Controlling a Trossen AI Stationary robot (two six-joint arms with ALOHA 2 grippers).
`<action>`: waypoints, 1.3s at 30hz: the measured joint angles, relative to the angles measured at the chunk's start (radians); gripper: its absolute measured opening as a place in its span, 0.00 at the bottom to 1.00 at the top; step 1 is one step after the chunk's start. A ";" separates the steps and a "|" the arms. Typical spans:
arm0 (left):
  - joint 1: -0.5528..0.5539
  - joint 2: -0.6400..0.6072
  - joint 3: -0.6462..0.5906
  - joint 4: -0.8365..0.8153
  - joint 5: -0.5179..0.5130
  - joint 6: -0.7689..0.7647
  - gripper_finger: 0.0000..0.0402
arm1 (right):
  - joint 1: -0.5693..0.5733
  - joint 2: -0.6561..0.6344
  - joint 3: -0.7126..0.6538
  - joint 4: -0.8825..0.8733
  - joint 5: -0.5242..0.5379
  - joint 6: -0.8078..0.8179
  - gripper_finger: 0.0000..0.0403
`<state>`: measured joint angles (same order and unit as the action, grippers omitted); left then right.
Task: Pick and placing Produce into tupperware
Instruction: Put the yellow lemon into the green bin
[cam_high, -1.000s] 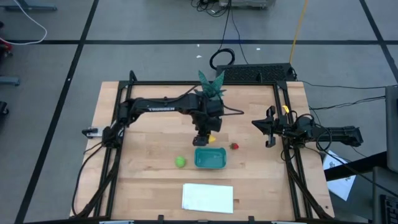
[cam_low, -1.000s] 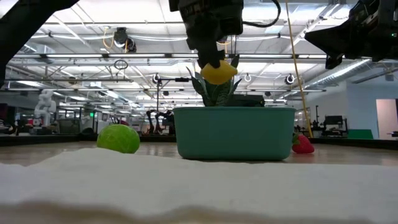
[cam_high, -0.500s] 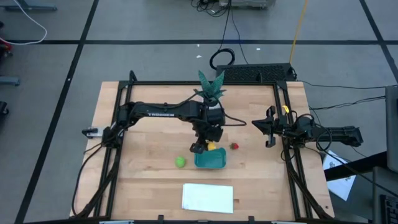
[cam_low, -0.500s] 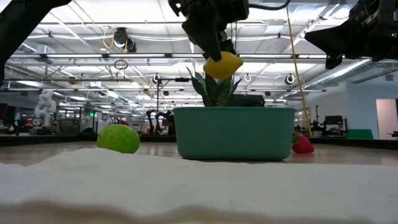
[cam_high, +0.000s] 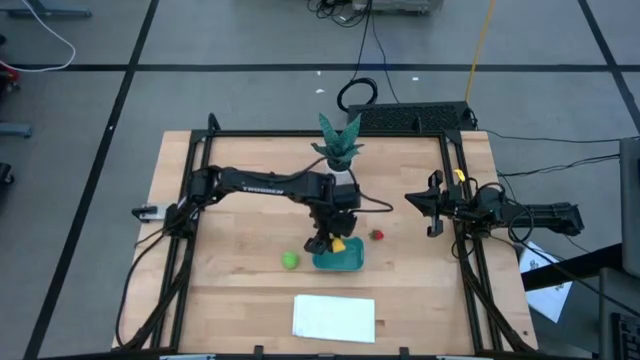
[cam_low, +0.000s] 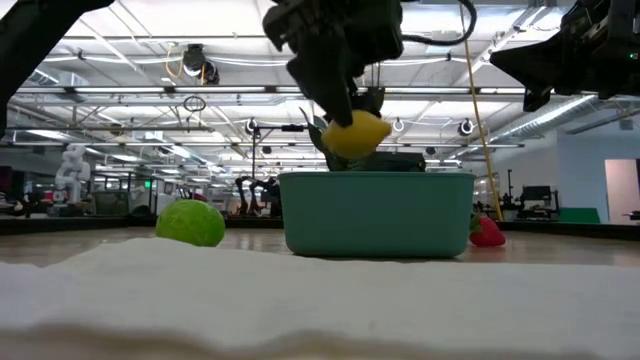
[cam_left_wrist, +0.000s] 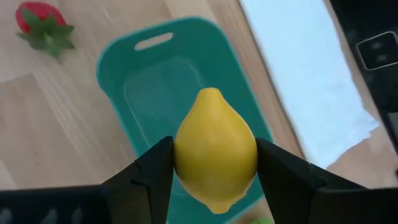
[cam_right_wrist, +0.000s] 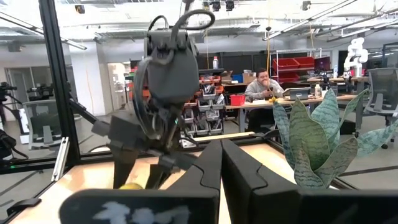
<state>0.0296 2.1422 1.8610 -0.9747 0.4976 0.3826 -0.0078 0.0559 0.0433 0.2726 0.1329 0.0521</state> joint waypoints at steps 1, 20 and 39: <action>0.000 -0.001 -0.019 0.023 0.000 0.000 0.49 | 0.000 0.000 0.000 0.000 0.000 0.000 0.00; -0.022 0.000 -0.106 0.224 -0.027 -0.155 0.49 | 0.000 0.000 0.000 0.000 0.000 -0.011 0.00; -0.053 -0.002 -0.181 0.213 -0.082 -0.105 0.49 | 0.000 0.000 0.000 0.000 0.000 -0.011 0.00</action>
<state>-0.0231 2.1407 1.6802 -0.7617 0.4159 0.2772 -0.0074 0.0558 0.0429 0.2722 0.1329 0.0410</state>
